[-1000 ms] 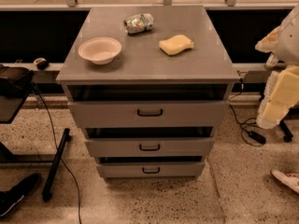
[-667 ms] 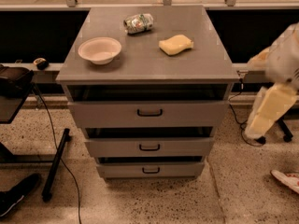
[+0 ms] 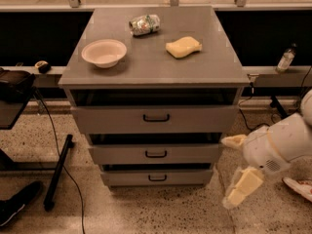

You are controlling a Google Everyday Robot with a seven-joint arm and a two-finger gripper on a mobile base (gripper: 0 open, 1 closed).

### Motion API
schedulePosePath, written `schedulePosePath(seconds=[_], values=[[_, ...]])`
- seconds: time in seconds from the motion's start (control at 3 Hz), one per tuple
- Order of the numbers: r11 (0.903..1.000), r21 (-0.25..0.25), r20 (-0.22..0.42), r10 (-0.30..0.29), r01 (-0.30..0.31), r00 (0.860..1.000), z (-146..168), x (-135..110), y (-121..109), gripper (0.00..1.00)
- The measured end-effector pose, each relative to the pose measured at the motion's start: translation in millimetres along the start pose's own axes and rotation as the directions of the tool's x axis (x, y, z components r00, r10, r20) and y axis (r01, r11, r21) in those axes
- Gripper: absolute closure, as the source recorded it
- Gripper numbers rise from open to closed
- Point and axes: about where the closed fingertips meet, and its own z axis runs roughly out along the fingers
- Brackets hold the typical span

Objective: Open bottom drawer

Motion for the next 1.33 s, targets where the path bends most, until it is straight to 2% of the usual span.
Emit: schedulePosePath(seconds=[0.33, 0.67, 1.0, 1.33], values=[[0.9989, -0.045, 0.026, -0.009, 0.010, 1.000, 19, 12, 10, 0.00], [0.9976, 0.018, 0.034, -0.067, 0.066, 0.997, 32, 16, -4, 0.00], [0.9921, 0.063, 0.017, -0.110, 0.109, 0.994, 92, 54, -32, 0.00], [0.9837, 0.108, 0.079, -0.152, 0.143, 0.985, 131, 79, -62, 0.00]])
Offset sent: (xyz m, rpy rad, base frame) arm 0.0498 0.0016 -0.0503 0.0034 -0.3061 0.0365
